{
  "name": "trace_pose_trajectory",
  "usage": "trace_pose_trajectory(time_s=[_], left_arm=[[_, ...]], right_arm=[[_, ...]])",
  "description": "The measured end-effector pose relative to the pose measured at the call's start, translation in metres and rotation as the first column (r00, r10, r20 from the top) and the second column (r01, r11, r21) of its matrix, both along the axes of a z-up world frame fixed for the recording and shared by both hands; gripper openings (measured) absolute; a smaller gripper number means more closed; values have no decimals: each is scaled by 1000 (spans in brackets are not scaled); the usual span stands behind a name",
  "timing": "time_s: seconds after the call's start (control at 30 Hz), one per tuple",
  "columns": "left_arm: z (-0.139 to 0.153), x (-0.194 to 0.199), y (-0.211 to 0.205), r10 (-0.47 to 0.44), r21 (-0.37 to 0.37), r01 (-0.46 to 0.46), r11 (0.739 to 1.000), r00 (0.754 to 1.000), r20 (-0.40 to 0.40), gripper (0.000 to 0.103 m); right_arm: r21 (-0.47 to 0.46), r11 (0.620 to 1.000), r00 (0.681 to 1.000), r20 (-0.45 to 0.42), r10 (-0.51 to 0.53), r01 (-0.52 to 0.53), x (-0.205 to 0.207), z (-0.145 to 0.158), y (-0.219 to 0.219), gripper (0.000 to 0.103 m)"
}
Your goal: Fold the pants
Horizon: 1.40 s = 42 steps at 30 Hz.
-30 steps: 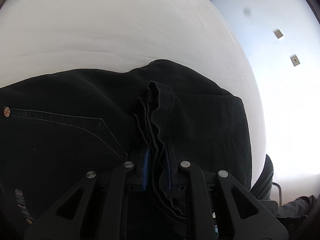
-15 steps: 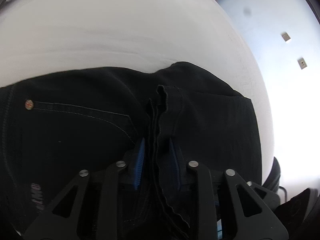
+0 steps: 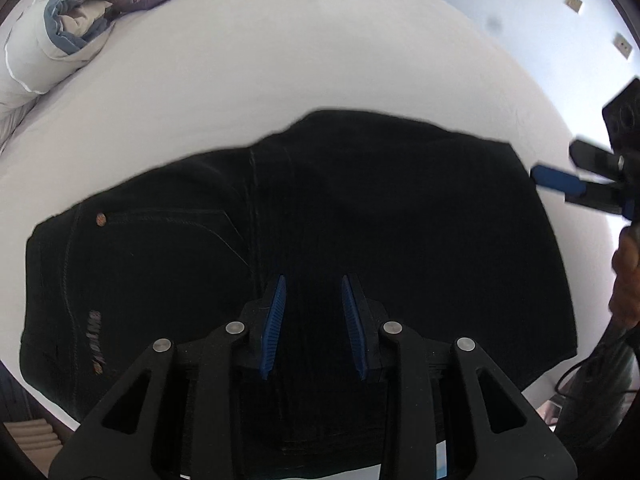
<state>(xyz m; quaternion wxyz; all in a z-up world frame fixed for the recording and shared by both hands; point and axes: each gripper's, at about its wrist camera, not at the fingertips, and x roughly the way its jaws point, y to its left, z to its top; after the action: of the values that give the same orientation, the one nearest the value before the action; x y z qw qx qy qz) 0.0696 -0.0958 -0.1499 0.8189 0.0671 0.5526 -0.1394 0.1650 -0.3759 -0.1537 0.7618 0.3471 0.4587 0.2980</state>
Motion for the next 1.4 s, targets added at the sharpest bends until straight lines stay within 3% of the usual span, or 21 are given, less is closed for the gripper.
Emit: trace_pose_trajectory(time_s=[0.17, 0.27, 0.33, 0.37, 0.47, 0.77, 0.9, 1.03, 1.17, 1.23, 1.4], left_arm=[[-15, -12, -22, 15, 39, -16, 999, 1000, 10, 28], [-15, -7, -24, 31, 41, -30, 999, 1000, -7, 29], [-10, 6, -7, 31, 53, -31, 998, 1000, -4, 29], [-9, 8, -5, 30, 60, -30, 998, 1000, 0, 29], [-10, 5, -13, 39, 55, -40, 998, 999, 5, 29], [-13, 7, -5, 52, 43, -52, 998, 999, 9, 29], [-14, 5, 17, 52, 35, -52, 998, 999, 10, 29], [-17, 4, 20, 53, 33, -53, 998, 999, 10, 29], [-21, 8, 31, 61, 26, -61, 998, 998, 12, 29], [-17, 11, 33, 66, 20, -67, 998, 998, 12, 29], [-18, 13, 40, 73, 0, -73, 997, 997, 8, 29]], right_arm=[[58, 998, 994, -107, -33, 40, 8, -42, -22, 63], [69, 997, 996, -83, -32, 38, -12, -31, -3, 62], [77, 997, 996, -89, 12, -5, -25, -32, 6, 62], [67, 997, 996, -87, 37, -31, -29, -30, 33, 62], [53, 993, 991, -75, 108, -104, -60, -30, 46, 62], [105, 977, 977, -86, 194, -185, -145, -28, 54, 62], [83, 964, 961, -96, 260, -252, -154, -13, 62, 63], [85, 976, 979, -11, 202, -200, -127, 15, 47, 65], [125, 982, 990, 33, 140, -143, -81, 22, 39, 69], [129, 984, 992, 3, 123, -122, -58, 12, 41, 72], [41, 998, 990, -128, 54, -49, -21, -34, 43, 69]])
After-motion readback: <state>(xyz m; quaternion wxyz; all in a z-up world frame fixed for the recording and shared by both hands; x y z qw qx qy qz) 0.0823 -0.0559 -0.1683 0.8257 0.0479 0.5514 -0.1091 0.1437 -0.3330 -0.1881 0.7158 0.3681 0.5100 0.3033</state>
